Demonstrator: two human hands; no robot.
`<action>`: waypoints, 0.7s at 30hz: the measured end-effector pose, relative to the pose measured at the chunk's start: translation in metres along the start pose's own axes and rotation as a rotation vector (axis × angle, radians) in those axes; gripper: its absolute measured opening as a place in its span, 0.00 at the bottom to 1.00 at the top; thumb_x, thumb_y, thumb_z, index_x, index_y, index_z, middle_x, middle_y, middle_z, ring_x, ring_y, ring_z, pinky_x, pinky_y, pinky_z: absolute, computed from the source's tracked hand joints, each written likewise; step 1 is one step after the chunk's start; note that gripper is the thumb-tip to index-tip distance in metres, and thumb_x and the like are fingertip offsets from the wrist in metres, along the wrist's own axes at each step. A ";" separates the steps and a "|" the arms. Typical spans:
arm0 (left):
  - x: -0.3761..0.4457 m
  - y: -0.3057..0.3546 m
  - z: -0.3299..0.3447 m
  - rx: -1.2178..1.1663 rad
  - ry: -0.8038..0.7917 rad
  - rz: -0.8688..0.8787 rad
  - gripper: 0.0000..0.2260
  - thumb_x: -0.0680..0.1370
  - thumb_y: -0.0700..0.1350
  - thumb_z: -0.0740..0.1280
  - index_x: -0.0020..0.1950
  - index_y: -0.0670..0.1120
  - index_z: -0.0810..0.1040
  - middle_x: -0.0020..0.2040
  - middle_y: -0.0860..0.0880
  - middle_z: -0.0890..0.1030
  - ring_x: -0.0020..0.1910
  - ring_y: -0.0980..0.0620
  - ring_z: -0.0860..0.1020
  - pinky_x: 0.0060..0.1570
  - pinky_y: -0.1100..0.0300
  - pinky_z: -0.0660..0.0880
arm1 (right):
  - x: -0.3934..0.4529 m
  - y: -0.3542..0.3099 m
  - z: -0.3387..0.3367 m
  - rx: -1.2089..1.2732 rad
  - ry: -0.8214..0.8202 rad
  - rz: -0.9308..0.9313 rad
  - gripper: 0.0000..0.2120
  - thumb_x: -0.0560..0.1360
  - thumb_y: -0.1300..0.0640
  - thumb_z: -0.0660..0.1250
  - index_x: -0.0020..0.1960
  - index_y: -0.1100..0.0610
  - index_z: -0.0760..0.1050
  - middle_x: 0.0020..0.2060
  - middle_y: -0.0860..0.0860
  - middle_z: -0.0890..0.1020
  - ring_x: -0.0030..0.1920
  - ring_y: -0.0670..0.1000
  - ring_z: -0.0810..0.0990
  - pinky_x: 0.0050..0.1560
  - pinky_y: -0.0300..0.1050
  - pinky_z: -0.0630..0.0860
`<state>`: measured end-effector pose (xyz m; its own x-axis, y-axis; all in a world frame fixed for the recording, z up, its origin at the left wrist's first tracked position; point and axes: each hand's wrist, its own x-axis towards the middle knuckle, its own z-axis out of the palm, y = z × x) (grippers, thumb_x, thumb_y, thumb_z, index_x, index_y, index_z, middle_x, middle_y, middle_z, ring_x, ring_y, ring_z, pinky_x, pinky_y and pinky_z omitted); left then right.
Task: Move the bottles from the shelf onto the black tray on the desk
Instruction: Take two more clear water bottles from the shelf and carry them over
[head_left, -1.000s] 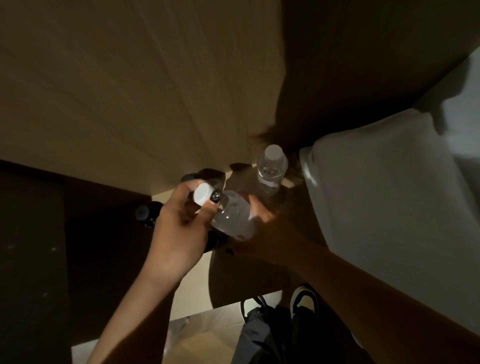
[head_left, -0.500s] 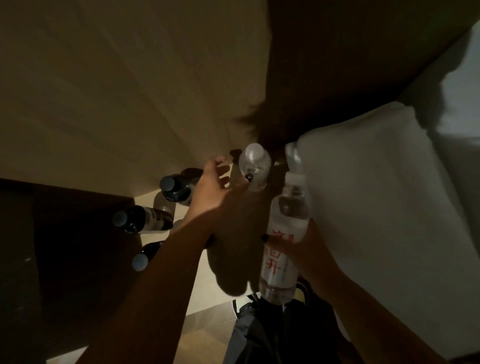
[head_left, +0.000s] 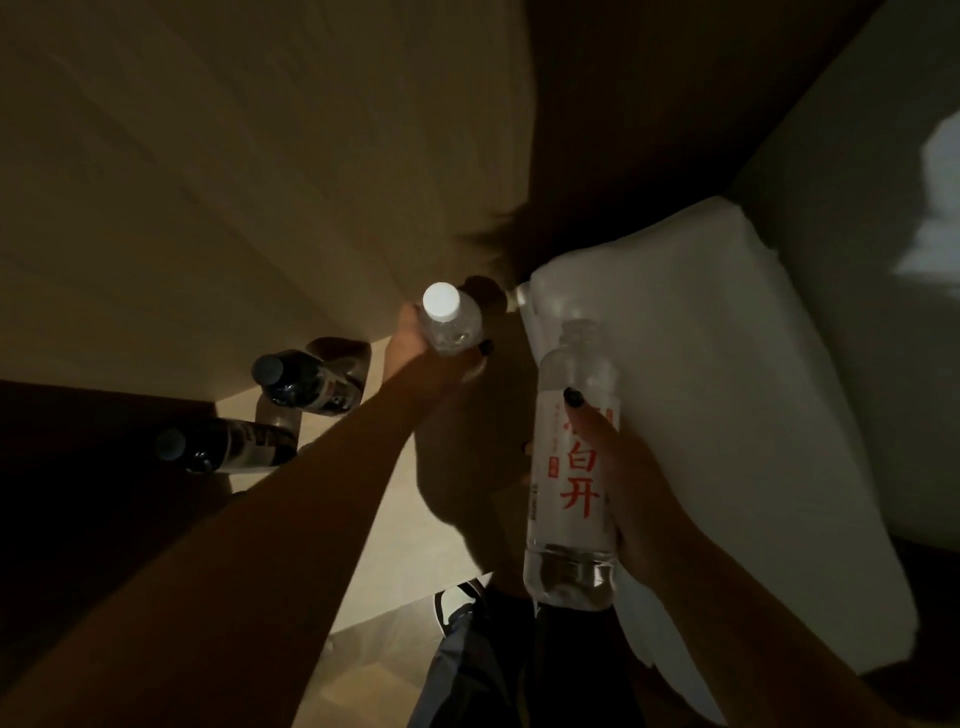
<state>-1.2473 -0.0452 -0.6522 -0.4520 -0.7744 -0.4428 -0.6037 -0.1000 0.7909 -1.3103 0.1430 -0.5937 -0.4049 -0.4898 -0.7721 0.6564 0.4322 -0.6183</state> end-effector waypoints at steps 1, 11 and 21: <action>0.001 -0.001 -0.005 0.020 -0.029 0.004 0.31 0.67 0.42 0.77 0.66 0.46 0.67 0.58 0.51 0.76 0.57 0.50 0.76 0.53 0.58 0.73 | 0.000 0.000 0.001 0.001 -0.008 0.000 0.38 0.52 0.34 0.70 0.55 0.56 0.77 0.49 0.61 0.84 0.48 0.63 0.83 0.52 0.61 0.79; -0.092 0.028 -0.064 -0.368 0.041 -0.118 0.25 0.68 0.41 0.75 0.60 0.51 0.68 0.51 0.57 0.77 0.50 0.59 0.76 0.52 0.60 0.73 | -0.023 -0.021 0.017 -0.044 0.002 -0.120 0.30 0.58 0.35 0.68 0.52 0.52 0.76 0.46 0.59 0.84 0.46 0.60 0.83 0.53 0.62 0.78; -0.210 0.081 -0.128 -0.849 -0.014 -0.083 0.18 0.66 0.49 0.70 0.53 0.45 0.79 0.46 0.46 0.83 0.46 0.48 0.81 0.47 0.53 0.77 | -0.137 -0.076 0.063 -0.033 -0.129 -0.181 0.26 0.61 0.36 0.65 0.50 0.54 0.75 0.39 0.53 0.82 0.41 0.53 0.81 0.45 0.50 0.76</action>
<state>-1.1171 0.0295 -0.4413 -0.4393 -0.7364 -0.5145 0.0596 -0.5953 0.8013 -1.2644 0.1296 -0.4313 -0.4285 -0.6534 -0.6241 0.5579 0.3519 -0.7516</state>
